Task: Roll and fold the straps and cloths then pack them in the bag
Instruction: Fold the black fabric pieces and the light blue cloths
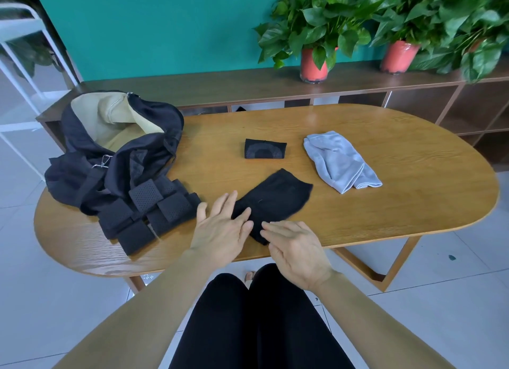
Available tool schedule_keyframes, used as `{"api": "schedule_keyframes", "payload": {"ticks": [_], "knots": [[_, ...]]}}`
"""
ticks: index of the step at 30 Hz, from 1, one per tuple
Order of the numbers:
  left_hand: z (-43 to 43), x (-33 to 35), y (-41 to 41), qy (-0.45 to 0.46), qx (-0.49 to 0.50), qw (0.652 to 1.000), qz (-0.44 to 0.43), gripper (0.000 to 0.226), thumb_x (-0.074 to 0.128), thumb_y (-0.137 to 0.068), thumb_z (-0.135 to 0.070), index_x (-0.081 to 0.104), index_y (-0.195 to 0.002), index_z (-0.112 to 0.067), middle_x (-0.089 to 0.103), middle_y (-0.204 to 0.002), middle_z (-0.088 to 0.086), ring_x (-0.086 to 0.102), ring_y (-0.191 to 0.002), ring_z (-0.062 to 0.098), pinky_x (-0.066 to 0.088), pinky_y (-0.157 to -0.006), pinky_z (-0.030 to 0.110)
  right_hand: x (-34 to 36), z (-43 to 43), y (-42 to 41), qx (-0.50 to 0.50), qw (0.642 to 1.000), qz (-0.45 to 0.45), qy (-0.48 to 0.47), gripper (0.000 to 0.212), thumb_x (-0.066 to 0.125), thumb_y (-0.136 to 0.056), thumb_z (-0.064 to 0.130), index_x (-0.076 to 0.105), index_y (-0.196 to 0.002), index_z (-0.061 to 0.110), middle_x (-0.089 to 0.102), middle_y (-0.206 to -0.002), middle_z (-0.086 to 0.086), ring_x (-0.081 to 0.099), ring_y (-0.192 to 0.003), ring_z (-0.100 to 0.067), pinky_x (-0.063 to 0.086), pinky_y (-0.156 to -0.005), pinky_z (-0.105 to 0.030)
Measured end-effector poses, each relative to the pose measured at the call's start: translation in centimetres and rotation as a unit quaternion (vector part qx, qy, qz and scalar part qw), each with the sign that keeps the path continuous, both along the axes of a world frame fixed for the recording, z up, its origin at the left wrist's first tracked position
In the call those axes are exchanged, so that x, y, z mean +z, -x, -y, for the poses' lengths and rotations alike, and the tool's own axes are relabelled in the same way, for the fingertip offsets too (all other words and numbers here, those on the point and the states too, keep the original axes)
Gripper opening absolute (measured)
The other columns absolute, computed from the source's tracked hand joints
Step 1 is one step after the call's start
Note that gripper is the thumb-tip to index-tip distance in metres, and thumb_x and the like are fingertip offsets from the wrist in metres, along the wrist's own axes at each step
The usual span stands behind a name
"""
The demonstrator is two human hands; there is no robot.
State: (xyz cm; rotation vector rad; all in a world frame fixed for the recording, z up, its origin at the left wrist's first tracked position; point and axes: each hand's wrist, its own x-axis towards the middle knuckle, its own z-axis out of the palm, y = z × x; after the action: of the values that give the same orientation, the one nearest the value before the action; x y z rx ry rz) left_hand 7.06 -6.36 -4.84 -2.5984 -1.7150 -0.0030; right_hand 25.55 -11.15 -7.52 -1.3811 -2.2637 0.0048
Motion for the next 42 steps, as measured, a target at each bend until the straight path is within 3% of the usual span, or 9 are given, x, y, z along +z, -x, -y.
{"api": "schedule_keyframes", "payload": {"ticks": [5,10,14,18,21,24,30,38,42], "knots": [[-1.0,0.9,-0.2,-0.018,0.024,1.000,0.002,0.049,0.016,-0.101,-0.046,0.029,-0.147,-0.034,-0.004,-0.160,0.004,0.002,-0.145,0.022,0.008,-0.109,0.051,1.1,-1.7,-1.1,-0.030,0.998,-0.036,-0.040,0.037,0.041,-0.085,0.015,0.071,-0.106,0.012,0.070,-0.111,-0.003,0.063,-0.104,-0.020,0.044,-0.089,-0.031],[-0.2,0.8,-3.0,-0.128,-0.025,0.988,0.081,0.034,0.051,-0.093,-0.029,0.060,-0.125,-0.024,0.060,-0.118,-0.003,0.055,-0.103,0.020,0.023,-0.084,0.037,2.5,-6.1,-3.1,-0.127,0.991,0.032,0.005,0.042,0.048,-0.077,0.001,0.069,-0.113,0.008,0.068,-0.114,-0.009,0.058,-0.112,-0.030,0.043,-0.089,-0.037],[-0.1,0.1,-4.5,-0.115,-0.024,0.991,0.061,0.035,0.048,-0.094,-0.026,0.058,-0.128,-0.021,0.065,-0.107,-0.006,0.058,-0.098,0.020,0.021,-0.084,0.037,3.1,-8.0,-3.5,-0.126,0.984,0.105,0.066,0.047,0.046,-0.088,0.002,0.053,-0.133,0.013,0.057,-0.132,-0.004,0.041,-0.129,-0.025,0.028,-0.104,-0.034],[-1.1,-0.6,-3.8,-0.134,-0.021,0.990,0.032,0.026,0.053,-0.090,-0.029,0.068,-0.110,-0.022,0.069,-0.096,-0.008,0.061,-0.089,0.018,0.022,-0.089,0.038,2.6,-7.9,-3.9,-0.132,0.982,0.111,0.071,0.044,0.042,-0.088,0.005,0.058,-0.127,0.018,0.058,-0.126,0.001,0.047,-0.117,-0.022,0.031,-0.099,-0.031],[-1.9,-0.4,-3.0,-0.127,-0.004,0.992,0.007,0.035,0.039,-0.095,-0.036,0.071,-0.103,-0.025,0.067,-0.105,-0.010,0.061,-0.100,0.015,0.015,-0.100,0.042,2.0,-7.0,-3.9,-0.138,0.985,0.093,0.048,0.040,0.047,-0.082,0.002,0.069,-0.113,0.016,0.065,-0.108,-0.003,0.055,-0.098,-0.025,0.039,-0.085,-0.034],[-2.6,0.1,-2.6,-0.081,0.013,0.997,-0.007,0.046,0.025,-0.101,-0.042,0.059,-0.126,-0.024,0.053,-0.135,-0.009,0.040,-0.132,0.014,-0.003,-0.108,0.046,1.6,-5.9,-3.4,-0.133,0.989,0.069,0.005,0.034,0.051,-0.070,0.004,0.076,-0.089,0.018,0.066,-0.080,0.000,0.058,-0.074,-0.023,0.040,-0.065,-0.031],[-3.6,0.2,-2.4,-0.041,0.030,0.999,-0.015,0.048,0.022,-0.102,-0.046,0.043,-0.141,-0.027,0.015,-0.159,0.006,0.005,-0.146,0.021,-0.006,-0.108,0.050,1.3,-3.5,-1.9,-0.062,0.997,0.029,-0.036,0.039,0.037,-0.074,0.014,0.076,-0.078,0.021,0.060,-0.065,0.007,0.054,-0.067,-0.019,0.038,-0.060,-0.029],[-4.4,0.4,-1.5,-0.003,0.012,0.999,-0.036,0.046,0.022,-0.102,-0.045,0.030,-0.146,-0.034,-0.004,-0.161,0.006,-0.010,-0.147,0.023,-0.006,-0.113,0.053,1.8,-2.2,-0.7,0.002,1.000,-0.021,-0.020,0.039,0.037,-0.077,0.014,0.074,-0.086,0.019,0.066,-0.072,0.009,0.055,-0.078,-0.017,0.039,-0.066,-0.029],[-3.6,0.6,-1.3,-0.020,0.005,1.000,-0.013,0.052,0.018,-0.103,-0.043,0.013,-0.152,-0.028,-0.002,-0.161,0.002,-0.009,-0.147,0.018,-0.005,-0.114,0.050,2.4,-3.5,-2.0,-0.076,0.997,-0.020,-0.011,0.042,0.041,-0.080,0.009,0.070,-0.108,0.017,0.070,-0.105,0.003,0.059,-0.103,-0.022,0.045,-0.079,-0.034]]}}
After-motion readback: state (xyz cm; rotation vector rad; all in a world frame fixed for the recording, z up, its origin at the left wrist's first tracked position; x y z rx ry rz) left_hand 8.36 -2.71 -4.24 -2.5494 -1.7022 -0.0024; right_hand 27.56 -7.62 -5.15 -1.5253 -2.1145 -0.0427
